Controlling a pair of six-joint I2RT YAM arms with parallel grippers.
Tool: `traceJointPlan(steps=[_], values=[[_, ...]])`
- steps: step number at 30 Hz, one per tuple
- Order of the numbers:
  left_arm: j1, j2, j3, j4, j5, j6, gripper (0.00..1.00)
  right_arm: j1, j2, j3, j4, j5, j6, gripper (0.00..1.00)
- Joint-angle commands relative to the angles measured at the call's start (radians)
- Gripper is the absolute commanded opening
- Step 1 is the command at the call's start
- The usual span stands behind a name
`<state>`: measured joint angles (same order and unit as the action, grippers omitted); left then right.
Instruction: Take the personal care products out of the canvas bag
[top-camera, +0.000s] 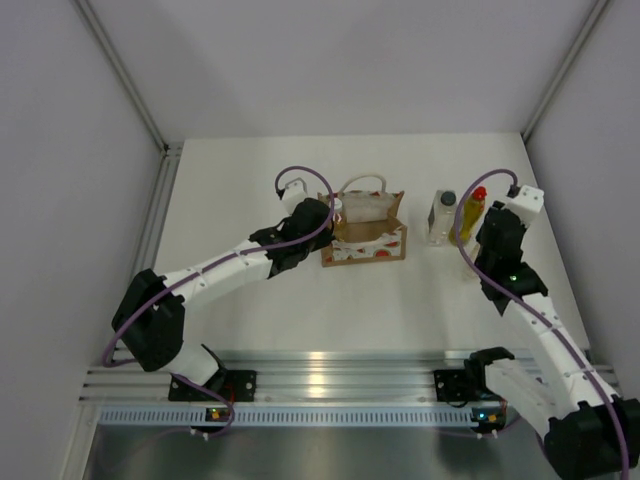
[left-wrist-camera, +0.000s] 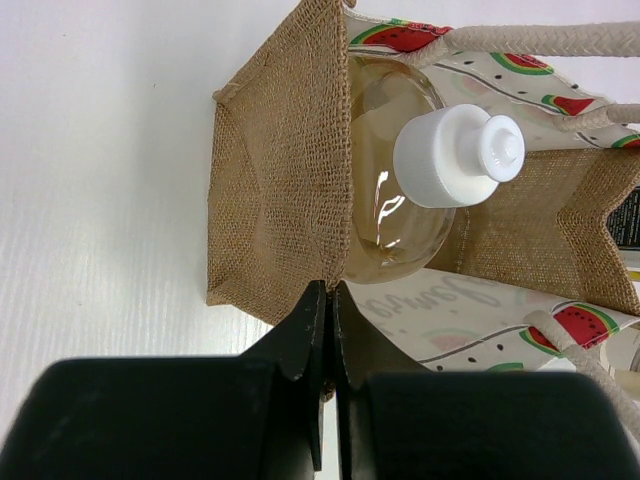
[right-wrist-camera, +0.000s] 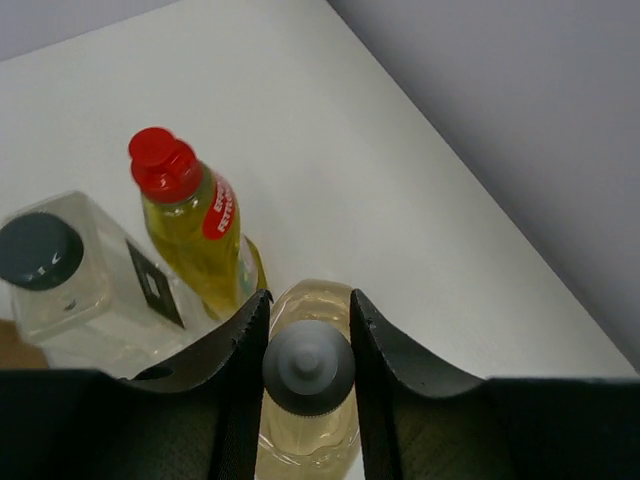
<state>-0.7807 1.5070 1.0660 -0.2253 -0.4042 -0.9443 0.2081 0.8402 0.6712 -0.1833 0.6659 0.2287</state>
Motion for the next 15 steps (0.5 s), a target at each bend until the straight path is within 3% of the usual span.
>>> traceJointPlan(steps=[1,8,15], values=[[-0.011,-0.025,0.009,-0.025,0.042,-0.005,0.0,-0.058,0.023,0.021,0.341,0.101,0.006,0.0],[-0.012,-0.037,0.006,-0.023,0.036,0.002,0.0,-0.099,0.125,-0.018,0.4,0.089,0.031,0.01],[-0.011,-0.051,-0.003,-0.023,0.028,0.006,0.0,-0.102,0.145,-0.044,0.397,0.074,0.06,0.2]])
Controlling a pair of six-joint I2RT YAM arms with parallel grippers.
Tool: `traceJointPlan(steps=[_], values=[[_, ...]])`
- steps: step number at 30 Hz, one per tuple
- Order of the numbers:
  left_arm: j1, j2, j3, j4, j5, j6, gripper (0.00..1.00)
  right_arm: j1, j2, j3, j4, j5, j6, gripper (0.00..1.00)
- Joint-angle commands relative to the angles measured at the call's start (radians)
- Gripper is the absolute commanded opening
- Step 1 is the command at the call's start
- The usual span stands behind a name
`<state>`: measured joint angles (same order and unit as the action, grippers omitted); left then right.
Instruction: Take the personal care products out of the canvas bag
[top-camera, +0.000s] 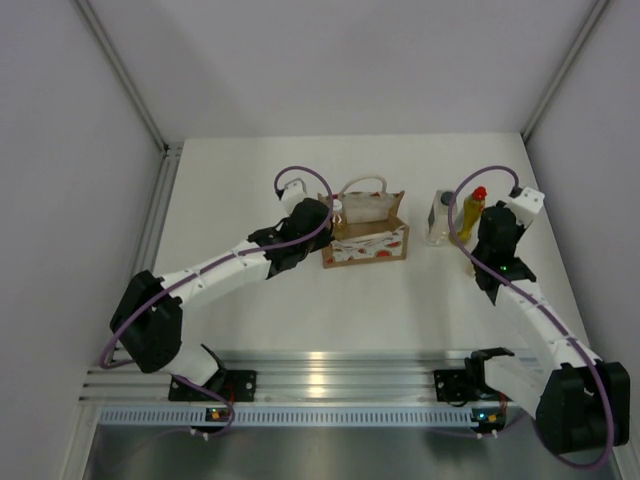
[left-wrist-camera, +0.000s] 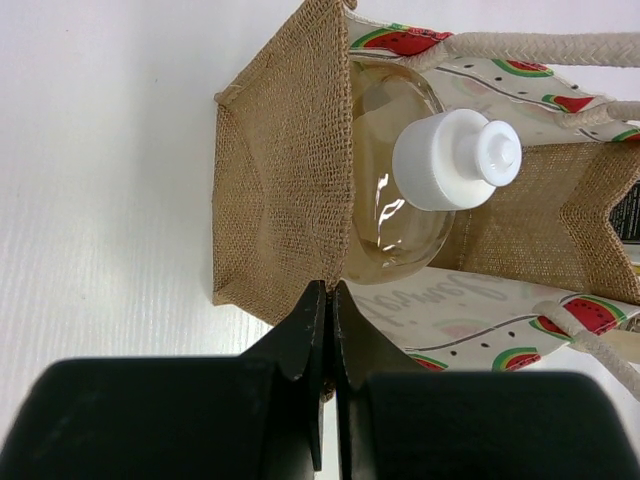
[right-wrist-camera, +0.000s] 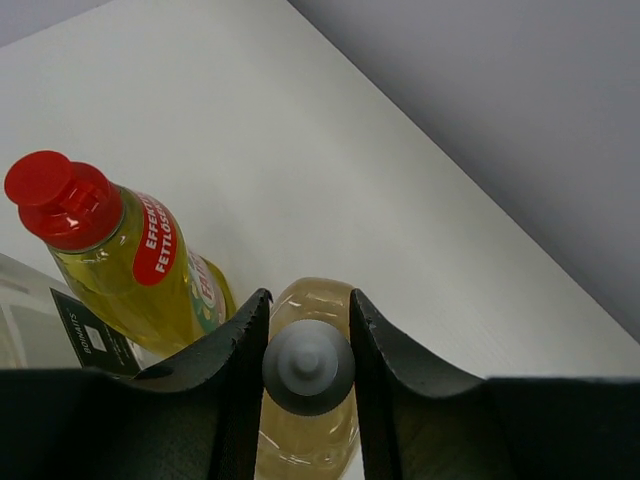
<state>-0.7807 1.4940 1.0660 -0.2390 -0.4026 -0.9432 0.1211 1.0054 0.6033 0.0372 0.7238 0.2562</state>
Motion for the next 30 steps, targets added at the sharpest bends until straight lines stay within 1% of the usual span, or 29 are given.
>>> traceJointPlan(steps=[1,3,4,6,7,8,9,10,12,13,14,17,19,20,21,23,24,26,27,28,29,30], values=[[-0.011,-0.038,-0.003,-0.011,0.03,0.004,0.0,-0.014,-0.021,0.026,0.173,0.016,0.04,0.25],[-0.011,-0.034,-0.003,-0.011,0.031,0.004,0.0,-0.015,-0.018,0.03,0.159,0.014,0.048,0.3],[-0.011,-0.031,-0.001,-0.01,0.034,0.004,0.0,-0.014,-0.017,0.035,0.15,0.014,0.049,0.41],[-0.012,-0.025,-0.001,-0.01,0.034,0.004,0.0,-0.015,-0.024,0.053,0.115,-0.006,0.049,0.5],[-0.011,-0.024,-0.001,-0.01,0.033,0.004,0.0,-0.015,-0.028,0.067,0.103,-0.018,0.038,0.6],[-0.012,-0.02,-0.003,-0.01,0.031,0.004,0.0,-0.015,-0.039,0.075,0.077,-0.033,0.038,0.67],[-0.011,-0.02,-0.003,-0.01,0.031,0.004,0.0,-0.015,-0.045,0.082,0.066,-0.046,0.035,0.79],[-0.012,-0.018,-0.001,-0.01,0.031,0.004,0.0,-0.015,-0.05,0.095,0.056,-0.059,0.032,0.9],[-0.012,-0.015,-0.001,-0.011,0.031,0.004,0.0,-0.014,-0.068,0.111,0.017,-0.101,0.032,0.91],[-0.012,-0.017,-0.003,-0.011,0.031,0.004,0.0,-0.014,-0.074,0.133,0.0,-0.124,0.035,0.89],[-0.011,-0.017,-0.003,-0.011,0.03,0.004,0.0,-0.012,-0.091,0.141,-0.016,-0.192,0.04,0.87],[-0.011,-0.023,-0.006,-0.01,0.018,0.003,0.0,0.052,-0.116,0.164,-0.036,-0.345,0.071,0.83],[-0.011,-0.028,-0.006,-0.01,0.01,0.001,0.0,0.095,-0.116,0.183,-0.065,-0.472,0.078,0.78],[-0.011,-0.028,-0.006,-0.01,0.005,-0.002,0.0,0.126,-0.105,0.194,-0.072,-0.497,0.084,0.76],[-0.011,-0.029,-0.008,-0.011,0.005,-0.002,0.0,0.202,-0.099,0.203,-0.074,-0.509,0.09,0.75],[-0.011,-0.028,-0.005,-0.01,0.002,-0.006,0.0,0.3,-0.07,0.231,-0.077,-0.491,0.086,0.74],[-0.011,-0.028,-0.006,-0.011,-0.001,-0.011,0.0,0.398,-0.059,0.242,-0.076,-0.479,0.083,0.73],[-0.011,-0.028,-0.008,-0.01,-0.004,-0.016,0.0,0.477,-0.008,0.276,-0.06,-0.443,0.083,0.73],[-0.011,-0.028,-0.012,-0.011,-0.008,-0.025,0.0,0.547,0.011,0.305,-0.053,-0.428,0.072,0.71],[-0.011,-0.032,-0.014,-0.011,-0.01,-0.031,0.0,0.572,0.069,0.323,-0.046,-0.413,0.063,0.71],[-0.012,-0.032,-0.017,-0.01,-0.013,-0.038,0.0,0.618,0.102,0.343,-0.048,-0.402,0.045,0.7],[-0.011,-0.035,-0.023,-0.011,-0.018,-0.049,0.0,0.638,0.134,0.367,-0.046,-0.393,0.034,0.7]])
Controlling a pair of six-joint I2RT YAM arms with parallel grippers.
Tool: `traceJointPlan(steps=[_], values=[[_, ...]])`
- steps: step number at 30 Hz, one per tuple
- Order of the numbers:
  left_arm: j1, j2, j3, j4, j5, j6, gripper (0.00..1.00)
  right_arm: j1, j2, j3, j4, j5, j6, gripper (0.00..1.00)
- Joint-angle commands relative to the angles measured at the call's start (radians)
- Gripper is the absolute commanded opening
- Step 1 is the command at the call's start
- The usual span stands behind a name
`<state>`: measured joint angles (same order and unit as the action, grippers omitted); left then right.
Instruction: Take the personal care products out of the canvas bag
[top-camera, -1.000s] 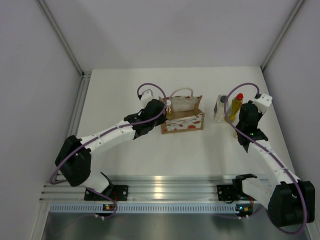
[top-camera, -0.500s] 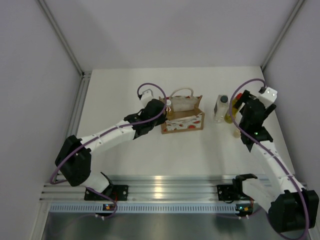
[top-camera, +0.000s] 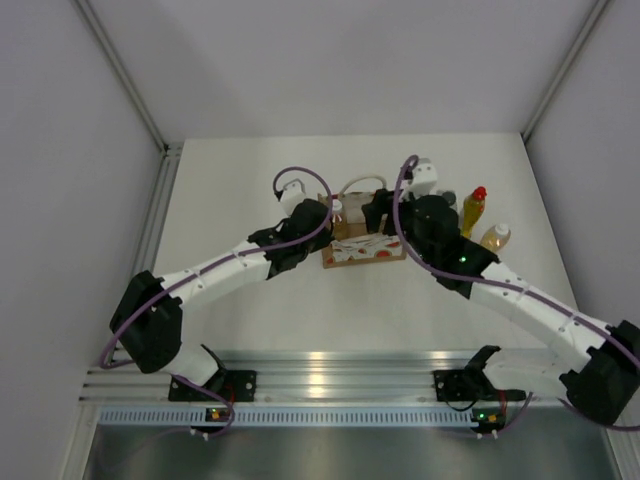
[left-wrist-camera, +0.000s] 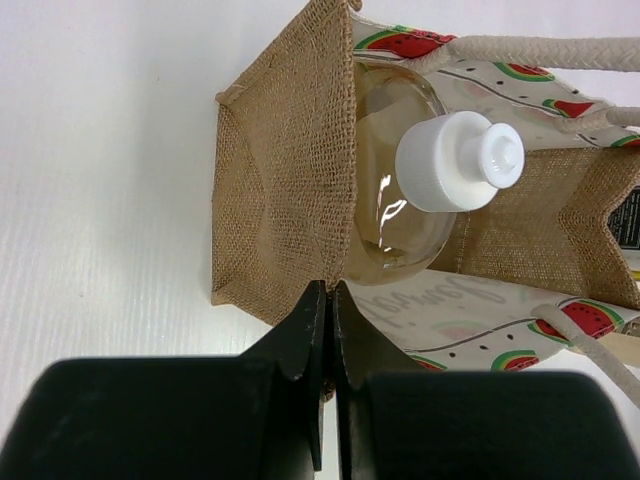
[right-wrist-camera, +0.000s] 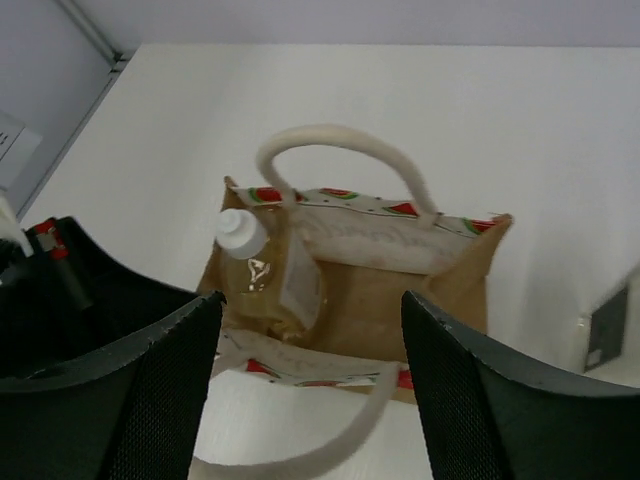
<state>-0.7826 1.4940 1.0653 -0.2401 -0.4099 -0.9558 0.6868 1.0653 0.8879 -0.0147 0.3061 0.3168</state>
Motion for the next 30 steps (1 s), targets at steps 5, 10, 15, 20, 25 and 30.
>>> traceJointPlan(steps=[5,10,15,20,25,30], values=[[-0.01,-0.041,-0.027,-0.008,-0.02,-0.047,0.0,0.123,0.272,0.213,0.005,0.08,-0.058,0.7],[-0.007,-0.052,-0.033,-0.008,-0.01,-0.052,0.0,0.126,0.395,0.313,0.035,0.045,-0.067,0.69],[-0.007,-0.057,-0.044,-0.007,-0.015,-0.066,0.0,0.126,0.482,0.381,0.044,0.031,-0.097,0.69],[-0.007,-0.052,-0.038,-0.005,-0.009,-0.066,0.0,0.123,0.565,0.408,0.056,0.054,-0.131,0.66],[-0.007,-0.047,-0.033,-0.005,-0.009,-0.064,0.0,0.118,0.605,0.384,0.127,0.051,-0.139,0.57],[-0.007,-0.049,-0.033,-0.005,-0.009,-0.061,0.0,0.118,0.625,0.342,0.194,0.044,-0.14,0.5]])
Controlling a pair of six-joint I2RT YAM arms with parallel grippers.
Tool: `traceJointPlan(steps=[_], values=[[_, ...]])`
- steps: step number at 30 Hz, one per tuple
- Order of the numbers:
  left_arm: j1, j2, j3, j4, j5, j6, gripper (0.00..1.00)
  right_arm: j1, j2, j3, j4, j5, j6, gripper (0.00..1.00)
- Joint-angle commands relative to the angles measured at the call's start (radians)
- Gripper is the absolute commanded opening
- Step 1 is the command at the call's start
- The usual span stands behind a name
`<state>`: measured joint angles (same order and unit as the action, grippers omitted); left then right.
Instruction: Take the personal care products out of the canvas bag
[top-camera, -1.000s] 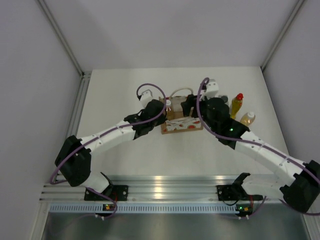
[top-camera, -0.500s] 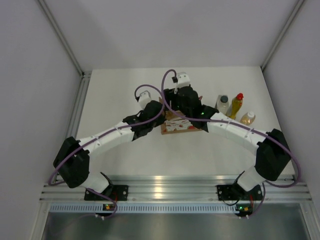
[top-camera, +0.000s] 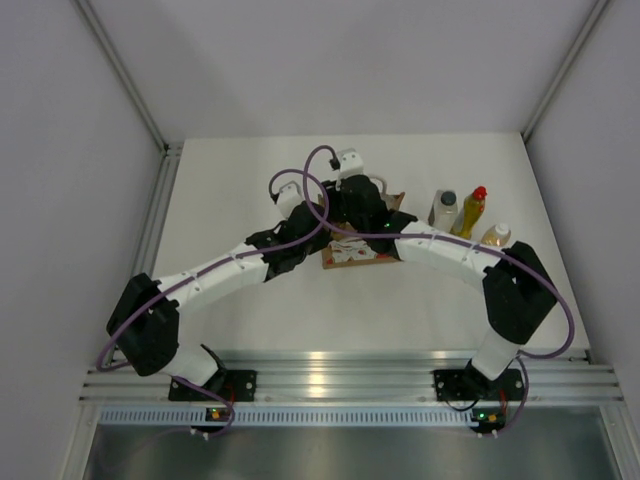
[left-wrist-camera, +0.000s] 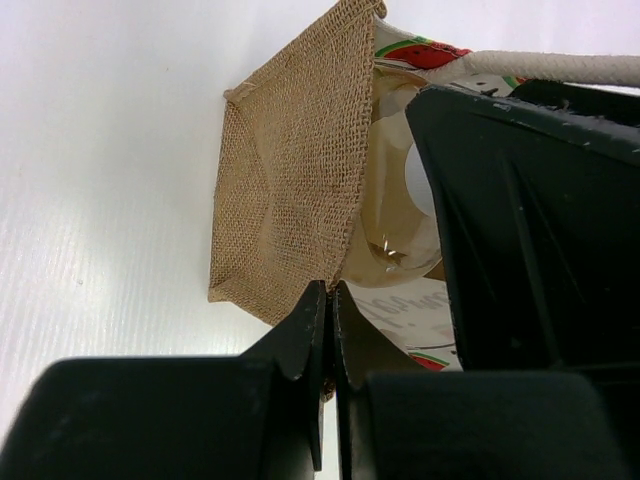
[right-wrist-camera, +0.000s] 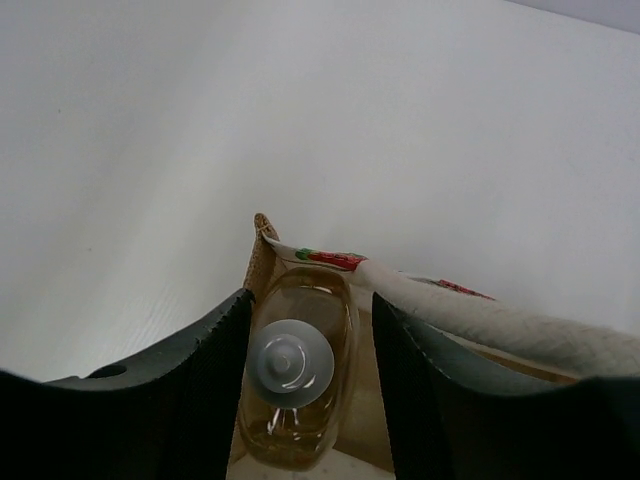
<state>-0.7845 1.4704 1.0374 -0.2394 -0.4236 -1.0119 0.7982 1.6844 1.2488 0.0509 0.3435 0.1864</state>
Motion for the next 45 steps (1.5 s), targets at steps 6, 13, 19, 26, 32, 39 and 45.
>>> traceJointPlan(steps=[6,13,19,26,32,39,45], values=[[-0.002,-0.035,-0.007,-0.008,0.006,-0.002,0.0,0.007,0.028,-0.064,0.17,0.008,-0.005,0.49],[0.002,-0.038,-0.007,-0.008,0.011,0.002,0.0,0.009,0.044,-0.089,0.207,0.006,-0.014,0.24],[0.004,-0.032,-0.007,-0.008,0.011,0.001,0.0,0.016,0.006,-0.112,0.231,0.023,-0.03,0.0],[0.004,-0.022,-0.005,-0.006,0.014,-0.004,0.0,0.041,-0.057,-0.074,0.211,0.048,-0.088,0.0],[0.004,-0.019,-0.002,-0.006,0.016,-0.002,0.0,0.042,-0.103,-0.032,0.159,0.052,-0.096,0.0],[0.004,-0.016,-0.002,-0.006,0.017,-0.007,0.0,0.044,-0.169,-0.003,0.112,0.049,-0.077,0.0],[0.004,-0.012,0.006,-0.006,0.023,-0.008,0.0,0.042,-0.204,0.02,0.086,0.048,-0.081,0.0]])
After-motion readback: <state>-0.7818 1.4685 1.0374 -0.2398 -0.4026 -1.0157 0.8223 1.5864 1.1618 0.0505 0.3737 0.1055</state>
